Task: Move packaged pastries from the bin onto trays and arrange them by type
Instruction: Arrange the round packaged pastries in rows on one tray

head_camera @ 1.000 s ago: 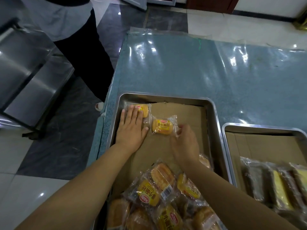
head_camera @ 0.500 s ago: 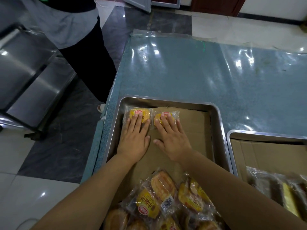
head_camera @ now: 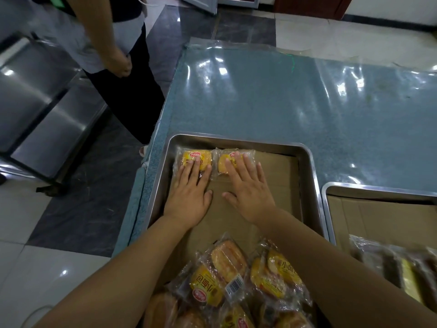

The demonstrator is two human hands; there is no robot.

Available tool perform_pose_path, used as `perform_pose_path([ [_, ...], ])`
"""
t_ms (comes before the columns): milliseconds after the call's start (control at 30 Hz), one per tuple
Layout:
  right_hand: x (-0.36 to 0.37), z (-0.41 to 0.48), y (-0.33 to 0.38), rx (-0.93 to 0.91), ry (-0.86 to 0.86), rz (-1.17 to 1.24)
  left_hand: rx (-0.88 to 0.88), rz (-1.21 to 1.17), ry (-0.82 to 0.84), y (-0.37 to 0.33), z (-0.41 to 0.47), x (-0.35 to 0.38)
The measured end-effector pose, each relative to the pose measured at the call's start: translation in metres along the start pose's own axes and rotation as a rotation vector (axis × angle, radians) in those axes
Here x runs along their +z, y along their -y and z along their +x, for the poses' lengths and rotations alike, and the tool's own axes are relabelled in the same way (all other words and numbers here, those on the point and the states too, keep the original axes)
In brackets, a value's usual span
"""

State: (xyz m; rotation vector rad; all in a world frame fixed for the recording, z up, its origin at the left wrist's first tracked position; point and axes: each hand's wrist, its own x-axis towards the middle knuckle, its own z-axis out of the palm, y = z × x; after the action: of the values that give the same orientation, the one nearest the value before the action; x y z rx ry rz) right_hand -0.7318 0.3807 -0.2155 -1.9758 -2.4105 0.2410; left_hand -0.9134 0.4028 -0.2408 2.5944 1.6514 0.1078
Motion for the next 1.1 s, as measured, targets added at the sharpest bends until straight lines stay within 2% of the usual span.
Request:
perform_pose_path([
  [167,-0.025,-0.035,-0.026,0.188,-0.079,0.309,-0.015,-0.048,-0.05,-0.005,-0.006,-0.009],
  [267,-0.036,-0.066,-0.042,0.247,-0.071,0.404,0.007,-0.083,-0.082,-0.014,-0.013,-0.017],
  [433,-0.039,-0.116,-0.055,0.249,0.055,0.386,0.134,-0.275,-0.098,-0.051,-0.019,-0.03],
  [567,-0.037,-0.142,-0.05,0.248,0.033,0.365,0.263,-0.449,0.055,-0.092,-0.023,-0.029],
  [700,-0.033,-0.158,-0.041,0.278,0.013,0.369,0.41,-0.493,0.141,-0.111,-0.034,-0.017],
  [900,-0.039,-0.159,-0.033,0.339,-0.007,0.44,0.379,-0.629,0.162,-0.109,-0.029,-0.03],
  [967,-0.044,-0.155,-0.031,0.288,-0.076,0.332,0.357,-0.684,0.156,-0.113,-0.025,-0.039],
  [1033,-0.048,-0.148,-0.031,0.227,-0.216,0.208,0.324,-0.746,0.148,-0.118,-0.023,-0.049],
  [1100,-0.053,-0.141,-0.03,0.295,-0.316,0.264,0.276,-0.788,0.091,-0.122,-0.022,-0.054],
])
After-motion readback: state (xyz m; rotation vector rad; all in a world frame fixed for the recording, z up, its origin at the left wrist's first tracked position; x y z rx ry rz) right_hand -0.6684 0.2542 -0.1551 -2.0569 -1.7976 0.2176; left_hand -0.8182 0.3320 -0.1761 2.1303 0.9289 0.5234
